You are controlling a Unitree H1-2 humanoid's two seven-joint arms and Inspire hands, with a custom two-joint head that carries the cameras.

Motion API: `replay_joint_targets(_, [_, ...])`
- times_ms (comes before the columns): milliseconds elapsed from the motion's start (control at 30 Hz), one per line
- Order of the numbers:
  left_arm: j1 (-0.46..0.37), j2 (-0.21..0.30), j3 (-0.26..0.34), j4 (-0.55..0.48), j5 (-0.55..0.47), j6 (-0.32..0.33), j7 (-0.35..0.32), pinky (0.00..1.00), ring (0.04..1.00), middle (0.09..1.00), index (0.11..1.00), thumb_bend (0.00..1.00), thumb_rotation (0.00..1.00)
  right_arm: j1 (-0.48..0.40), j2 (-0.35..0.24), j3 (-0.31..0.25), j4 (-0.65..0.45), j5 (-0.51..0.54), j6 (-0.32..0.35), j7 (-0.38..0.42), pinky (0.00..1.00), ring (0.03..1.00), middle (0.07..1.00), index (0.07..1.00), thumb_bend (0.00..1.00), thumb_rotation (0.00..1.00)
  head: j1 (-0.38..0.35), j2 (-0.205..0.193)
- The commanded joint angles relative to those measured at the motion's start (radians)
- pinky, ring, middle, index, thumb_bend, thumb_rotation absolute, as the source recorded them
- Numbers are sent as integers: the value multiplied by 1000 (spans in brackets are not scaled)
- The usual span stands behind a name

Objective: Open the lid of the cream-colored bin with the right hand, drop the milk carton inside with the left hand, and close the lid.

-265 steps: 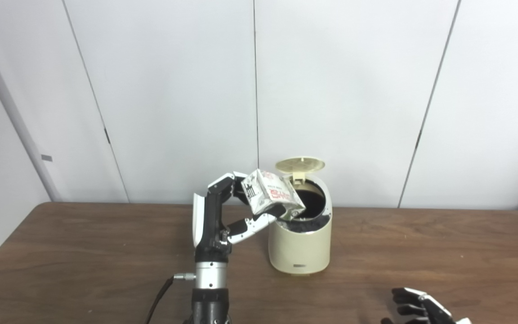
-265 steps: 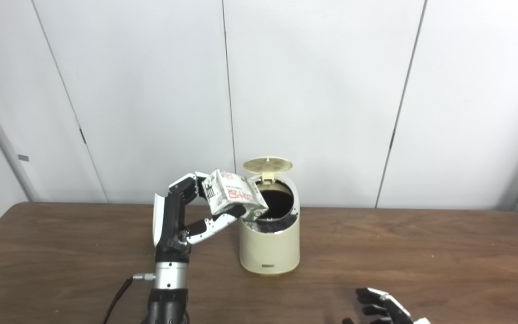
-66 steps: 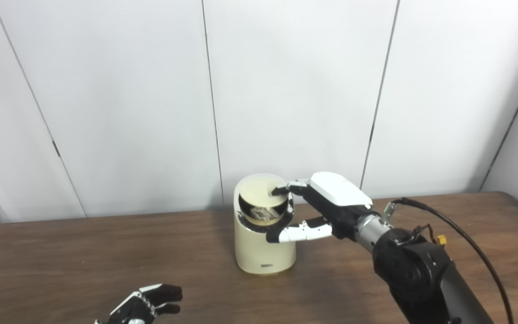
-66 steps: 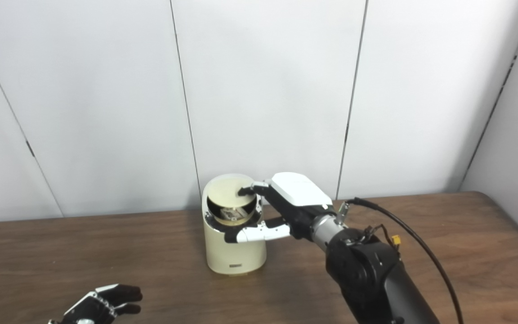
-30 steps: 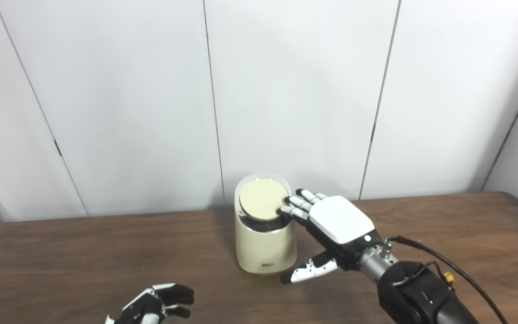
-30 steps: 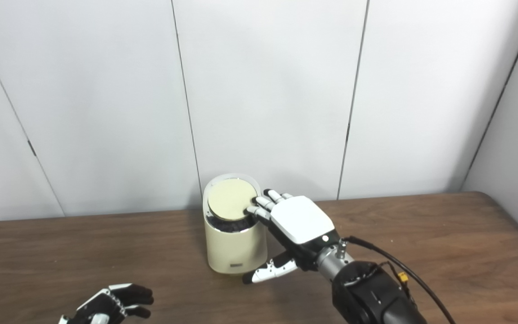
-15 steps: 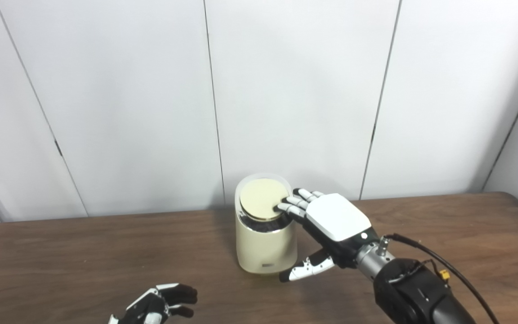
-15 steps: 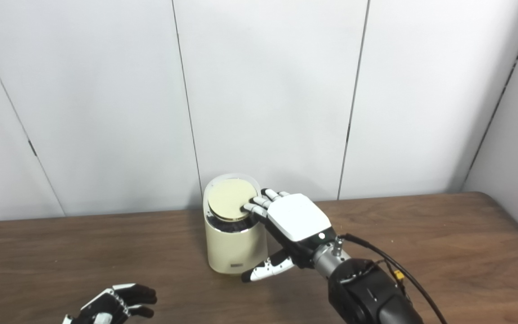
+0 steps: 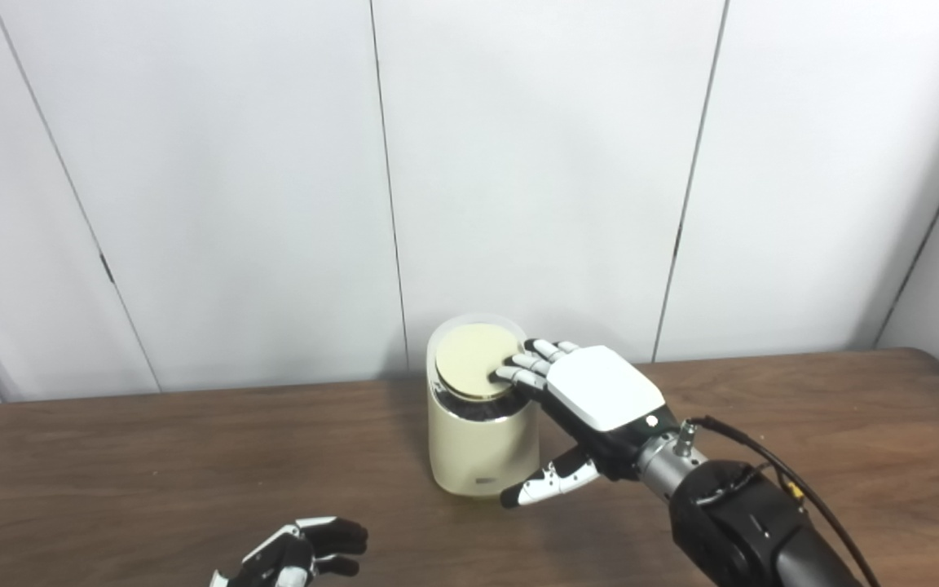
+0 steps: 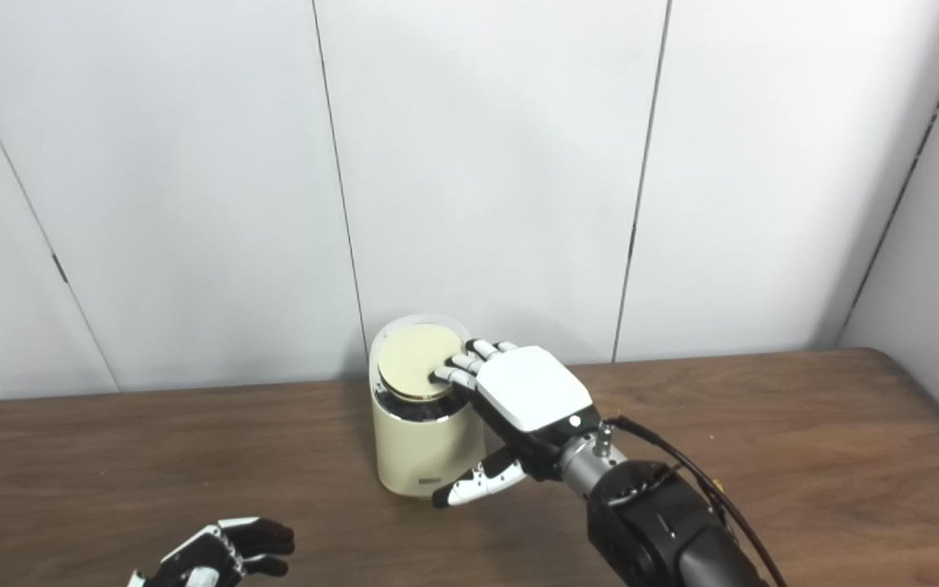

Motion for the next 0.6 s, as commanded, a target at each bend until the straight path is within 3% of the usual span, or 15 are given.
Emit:
replay_joint_targets(0, [-7,-17,-4,-27,7,-20,9,612,669,663,651,404,834,-42,6,3,-12,-12,-18,3,931,963,910,849,716,687,0,3])
replay_joint_targets(567, [-6,-23,-13,-41,15,-29,9,574,648,656,647,384,836,-39,29,32,-12,-78,-37,14,954,999,967,825,728,743,10,16])
